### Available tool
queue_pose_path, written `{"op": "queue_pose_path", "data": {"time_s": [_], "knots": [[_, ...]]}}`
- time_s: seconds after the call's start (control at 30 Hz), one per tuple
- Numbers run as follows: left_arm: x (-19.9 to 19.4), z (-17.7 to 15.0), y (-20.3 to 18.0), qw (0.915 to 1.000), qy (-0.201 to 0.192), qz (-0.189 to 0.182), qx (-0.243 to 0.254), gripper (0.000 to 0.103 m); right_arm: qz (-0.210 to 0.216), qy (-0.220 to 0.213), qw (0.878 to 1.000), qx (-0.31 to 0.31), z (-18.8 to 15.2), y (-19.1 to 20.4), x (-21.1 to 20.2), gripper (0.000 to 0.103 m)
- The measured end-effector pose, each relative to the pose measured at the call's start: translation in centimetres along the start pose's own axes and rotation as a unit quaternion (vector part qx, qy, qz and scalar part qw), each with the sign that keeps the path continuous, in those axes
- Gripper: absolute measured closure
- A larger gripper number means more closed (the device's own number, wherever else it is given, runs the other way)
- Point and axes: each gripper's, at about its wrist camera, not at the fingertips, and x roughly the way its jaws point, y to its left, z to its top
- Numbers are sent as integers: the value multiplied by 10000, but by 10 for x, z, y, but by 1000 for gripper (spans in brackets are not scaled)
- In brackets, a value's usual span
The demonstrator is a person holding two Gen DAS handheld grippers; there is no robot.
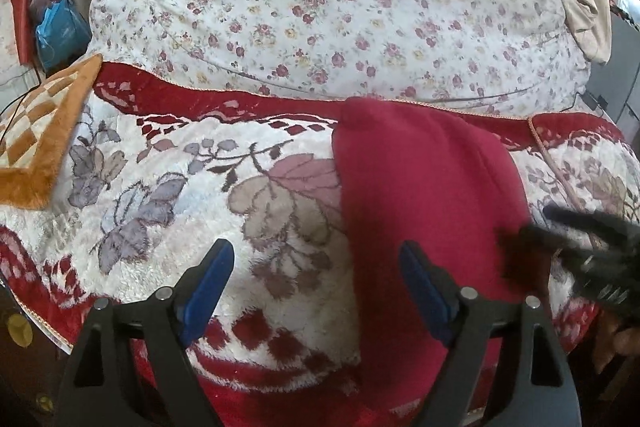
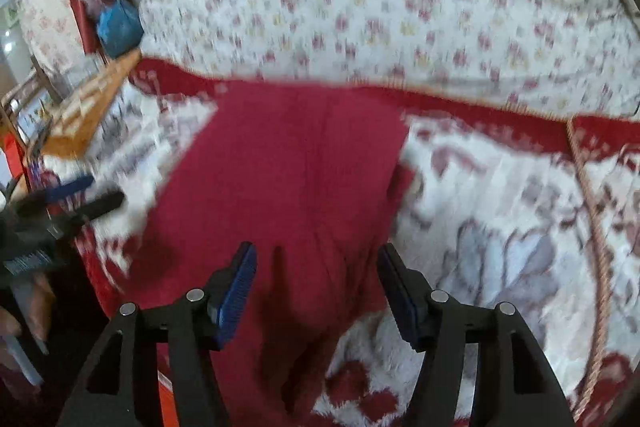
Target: Fold small clothes
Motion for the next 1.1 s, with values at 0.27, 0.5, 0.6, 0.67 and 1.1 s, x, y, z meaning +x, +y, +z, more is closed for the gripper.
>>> {"op": "queue_pose_path", "data": {"time_s": [0.27,0.5,0.6,0.67,1.1], "knots": [[5,-3,-4,9999,49,113,18,19,130,104,9997,195,34,9,52,25],[7,-3,-9,9997,43,207,142,19,-304,473,9983,150,39,5,90,24],[7,-2,-11,9995,39,255,198,19,-283,412,9986,152,32,4,77,24],[5,-2,-12,9994,0,281,209,19,-278,353,9989,103,28,5,63,24],[-18,6,-23,9984,-390,376,188,19,-369,-346,9982,330,2,12,-23,7]]}}
